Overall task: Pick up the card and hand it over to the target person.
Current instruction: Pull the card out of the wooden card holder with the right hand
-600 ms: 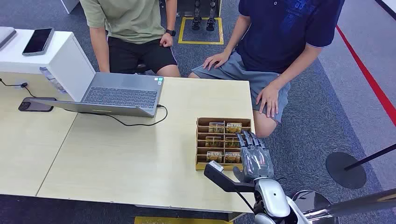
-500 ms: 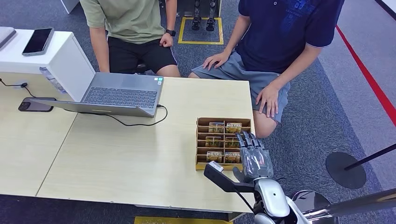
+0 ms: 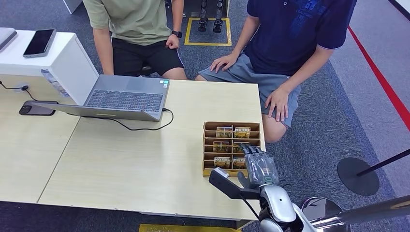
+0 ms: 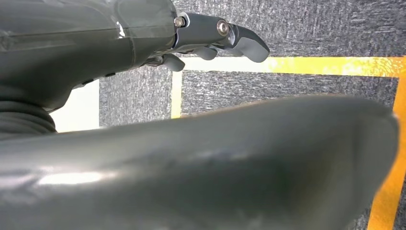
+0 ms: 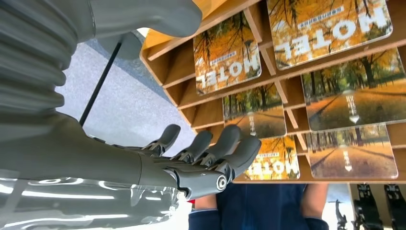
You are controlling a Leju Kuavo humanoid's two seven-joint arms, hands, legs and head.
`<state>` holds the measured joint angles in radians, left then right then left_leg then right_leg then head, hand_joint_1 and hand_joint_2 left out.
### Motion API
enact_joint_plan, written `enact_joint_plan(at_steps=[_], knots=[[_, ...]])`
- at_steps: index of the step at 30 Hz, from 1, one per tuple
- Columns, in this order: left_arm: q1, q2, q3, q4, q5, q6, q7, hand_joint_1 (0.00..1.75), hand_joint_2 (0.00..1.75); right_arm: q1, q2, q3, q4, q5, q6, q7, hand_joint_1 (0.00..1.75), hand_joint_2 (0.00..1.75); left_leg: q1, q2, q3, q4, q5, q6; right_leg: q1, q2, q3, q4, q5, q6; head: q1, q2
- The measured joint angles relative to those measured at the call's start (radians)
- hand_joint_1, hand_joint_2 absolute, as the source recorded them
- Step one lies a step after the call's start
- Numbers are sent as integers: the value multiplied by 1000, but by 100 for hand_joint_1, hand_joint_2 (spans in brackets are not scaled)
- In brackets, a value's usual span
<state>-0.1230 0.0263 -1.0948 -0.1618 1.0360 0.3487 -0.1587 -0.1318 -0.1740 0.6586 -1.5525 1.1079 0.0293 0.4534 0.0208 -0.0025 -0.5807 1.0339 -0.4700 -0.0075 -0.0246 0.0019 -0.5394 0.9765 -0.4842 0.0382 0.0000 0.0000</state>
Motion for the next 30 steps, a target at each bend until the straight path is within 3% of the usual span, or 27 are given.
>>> enact_joint_plan(at_steps=[16,20,30], knots=[[0,2,-3,0,-2,1,-3,0,0,-3,-4,-3,-2,-5,-2,2,63,175,0,1,1,-1,0,0,0,0,1,-1,0,-1,0,0],[0,3,-3,0,-2,1,-5,0,0,-2,-4,-5,-5,-5,-4,3,78,175,0,1,1,-1,0,1,0,0,1,-1,0,-1,0,0],[0,3,-2,0,0,1,-5,0,0,-1,-3,-10,-9,-4,-5,5,78,175,0,0,0,0,0,0,0,0,0,0,0,0,0,0]])
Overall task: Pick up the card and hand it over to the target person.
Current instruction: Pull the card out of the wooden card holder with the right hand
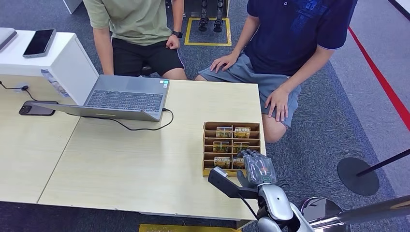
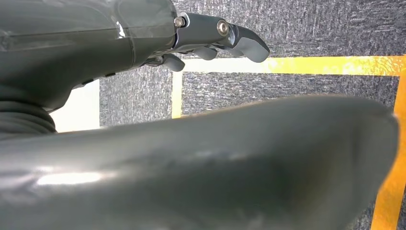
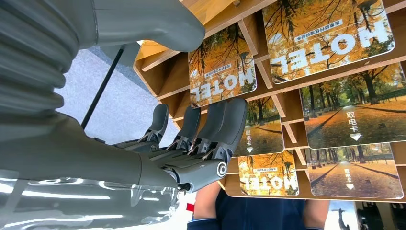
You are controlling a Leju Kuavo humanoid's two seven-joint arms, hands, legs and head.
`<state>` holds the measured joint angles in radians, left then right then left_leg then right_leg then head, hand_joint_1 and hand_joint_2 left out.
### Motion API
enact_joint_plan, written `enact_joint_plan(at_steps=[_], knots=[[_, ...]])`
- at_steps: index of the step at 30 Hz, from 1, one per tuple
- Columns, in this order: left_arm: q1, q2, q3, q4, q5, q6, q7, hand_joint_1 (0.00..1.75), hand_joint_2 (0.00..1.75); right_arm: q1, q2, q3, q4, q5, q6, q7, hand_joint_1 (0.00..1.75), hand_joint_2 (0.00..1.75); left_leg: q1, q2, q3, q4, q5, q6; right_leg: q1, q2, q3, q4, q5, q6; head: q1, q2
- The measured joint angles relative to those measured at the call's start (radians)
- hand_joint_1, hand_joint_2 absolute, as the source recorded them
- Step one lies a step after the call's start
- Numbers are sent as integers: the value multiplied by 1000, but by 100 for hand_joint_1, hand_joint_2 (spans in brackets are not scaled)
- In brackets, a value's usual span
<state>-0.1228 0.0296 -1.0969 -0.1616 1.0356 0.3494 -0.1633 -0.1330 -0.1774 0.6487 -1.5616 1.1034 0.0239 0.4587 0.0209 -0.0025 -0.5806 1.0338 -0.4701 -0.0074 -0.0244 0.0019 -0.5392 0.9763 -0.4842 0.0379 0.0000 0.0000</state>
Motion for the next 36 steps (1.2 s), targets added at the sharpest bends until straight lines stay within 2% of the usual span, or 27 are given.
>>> enact_joint_plan(at_steps=[5,10,14,15,19,28,32,36], knots=[[0,0,0,0,1,-1,1,0,0,0,0,0,0,0,0,0,74,175,0,0,0,0,0,0,0,0,0,0,0,0,0,0],[0,2,1,0,2,-2,3,0,0,1,-1,1,2,0,1,-1,88,175,0,1,1,-1,0,0,0,0,1,-1,0,-1,0,0],[0,2,0,0,1,-1,3,0,0,1,-1,2,2,0,2,0,132,175,0,-1,-1,0,0,0,0,-1,0,0,0,0,0,0],[0,2,0,0,1,-1,2,0,0,1,-1,2,2,0,2,0,134,175,0,-1,-1,1,0,0,0,-1,-1,1,-1,0,0,0],[0,3,-1,0,0,-2,3,0,0,2,-2,2,2,0,2,0,137,175,0,-1,-1,1,0,0,0,-1,0,1,0,0,0,0],[0,4,-3,0,-1,-1,3,0,0,2,-3,3,2,-1,3,1,133,175,0,0,0,0,0,0,0,-1,0,0,0,-1,0,0],[-1,11,-26,-4,-23,-18,2,0,0,2,-5,3,4,-5,3,2,134,175,0,0,1,0,0,1,0,0,1,0,0,-1,0,0],[0,25,-27,-8,-23,-81,-13,0,175,-5,-10,8,18,-20,-4,-9,134,175,0,-1,-1,1,0,0,0,-1,0,1,-1,0,0,0]])
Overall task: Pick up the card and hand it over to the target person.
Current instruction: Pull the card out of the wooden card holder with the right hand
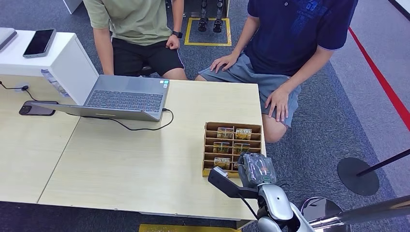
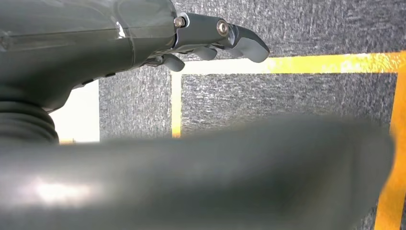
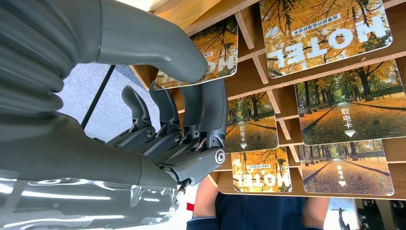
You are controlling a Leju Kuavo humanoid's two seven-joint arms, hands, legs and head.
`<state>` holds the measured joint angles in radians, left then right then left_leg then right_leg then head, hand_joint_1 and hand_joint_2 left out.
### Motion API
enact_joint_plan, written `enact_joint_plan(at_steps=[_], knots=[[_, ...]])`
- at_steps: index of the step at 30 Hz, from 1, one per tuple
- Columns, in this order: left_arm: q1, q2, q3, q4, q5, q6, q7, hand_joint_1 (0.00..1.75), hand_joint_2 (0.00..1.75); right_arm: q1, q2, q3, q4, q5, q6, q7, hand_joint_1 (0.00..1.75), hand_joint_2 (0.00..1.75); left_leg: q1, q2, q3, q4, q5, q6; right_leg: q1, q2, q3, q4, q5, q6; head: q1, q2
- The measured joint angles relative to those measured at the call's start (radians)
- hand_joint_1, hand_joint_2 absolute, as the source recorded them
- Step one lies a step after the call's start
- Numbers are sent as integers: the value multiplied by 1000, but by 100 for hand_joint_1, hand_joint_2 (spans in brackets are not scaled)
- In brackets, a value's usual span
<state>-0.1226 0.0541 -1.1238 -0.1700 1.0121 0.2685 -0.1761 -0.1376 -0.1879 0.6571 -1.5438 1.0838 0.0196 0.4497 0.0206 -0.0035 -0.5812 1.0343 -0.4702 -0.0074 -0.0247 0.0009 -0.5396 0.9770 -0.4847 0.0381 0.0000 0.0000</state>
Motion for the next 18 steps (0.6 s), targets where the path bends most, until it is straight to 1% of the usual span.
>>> enact_joint_plan(at_steps=[2,6,13,18], knots=[[-1,0,1,4,1,6,8,0,175,-4,0,2,6,-3,-4,-4,134,175,0,0,0,0,0,0,0,0,0,0,0,0,0,0],[1,4,22,-2,24,-21,24,0,175,-7,1,4,7,-6,-7,-7,134,175,0,0,0,0,0,0,0,0,0,0,0,0,0,0],[4,4,39,-2,35,-48,-3,0,175,-7,-3,6,8,-10,-17,-13,134,175,0,0,1,0,0,0,0,0,1,0,0,-1,0,0],[4,0,43,1,39,-42,2,0,175,4,-14,-11,-41,-6,-51,-12,134,175,0,0,0,0,0,0,0,0,0,0,0,0,0,0]])
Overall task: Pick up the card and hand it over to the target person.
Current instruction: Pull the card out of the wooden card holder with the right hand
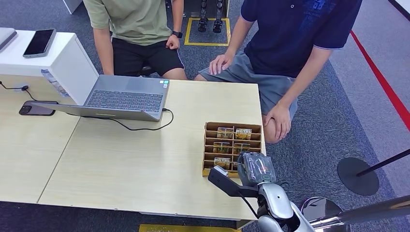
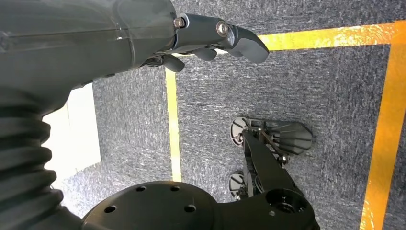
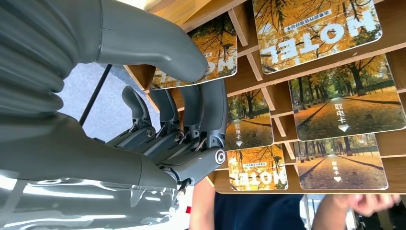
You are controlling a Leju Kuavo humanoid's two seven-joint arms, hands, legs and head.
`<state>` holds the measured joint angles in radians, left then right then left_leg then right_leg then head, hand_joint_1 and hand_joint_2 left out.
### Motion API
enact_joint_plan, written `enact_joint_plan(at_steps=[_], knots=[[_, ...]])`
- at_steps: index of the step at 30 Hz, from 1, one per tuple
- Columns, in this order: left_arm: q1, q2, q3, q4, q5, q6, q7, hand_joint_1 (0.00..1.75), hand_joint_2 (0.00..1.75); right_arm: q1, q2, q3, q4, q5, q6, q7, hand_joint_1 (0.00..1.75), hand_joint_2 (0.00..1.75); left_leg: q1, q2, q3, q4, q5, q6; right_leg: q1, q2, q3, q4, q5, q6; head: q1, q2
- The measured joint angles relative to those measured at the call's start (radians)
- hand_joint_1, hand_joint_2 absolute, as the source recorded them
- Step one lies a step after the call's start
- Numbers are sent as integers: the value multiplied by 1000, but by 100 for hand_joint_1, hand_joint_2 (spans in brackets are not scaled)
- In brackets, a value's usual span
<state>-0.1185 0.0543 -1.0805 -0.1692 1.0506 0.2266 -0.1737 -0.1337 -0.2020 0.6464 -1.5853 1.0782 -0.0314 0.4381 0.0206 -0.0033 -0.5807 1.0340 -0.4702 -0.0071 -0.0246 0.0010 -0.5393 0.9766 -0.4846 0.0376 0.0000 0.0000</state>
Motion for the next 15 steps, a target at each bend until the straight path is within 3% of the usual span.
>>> enact_joint_plan(at_steps=[6,15], knots=[[0,-3,0,0,1,13,16,0,175,52,-16,-74,-157,-38,-113,-50,134,175,0,-1,-1,1,0,0,0,-1,-1,1,0,1,0,0],[0,0,7,-3,6,14,20,0,175,148,-17,-204,-392,-279,-288,-270,134,175,0,-2,-2,2,0,0,0,-2,-2,2,-1,0,0,0]])
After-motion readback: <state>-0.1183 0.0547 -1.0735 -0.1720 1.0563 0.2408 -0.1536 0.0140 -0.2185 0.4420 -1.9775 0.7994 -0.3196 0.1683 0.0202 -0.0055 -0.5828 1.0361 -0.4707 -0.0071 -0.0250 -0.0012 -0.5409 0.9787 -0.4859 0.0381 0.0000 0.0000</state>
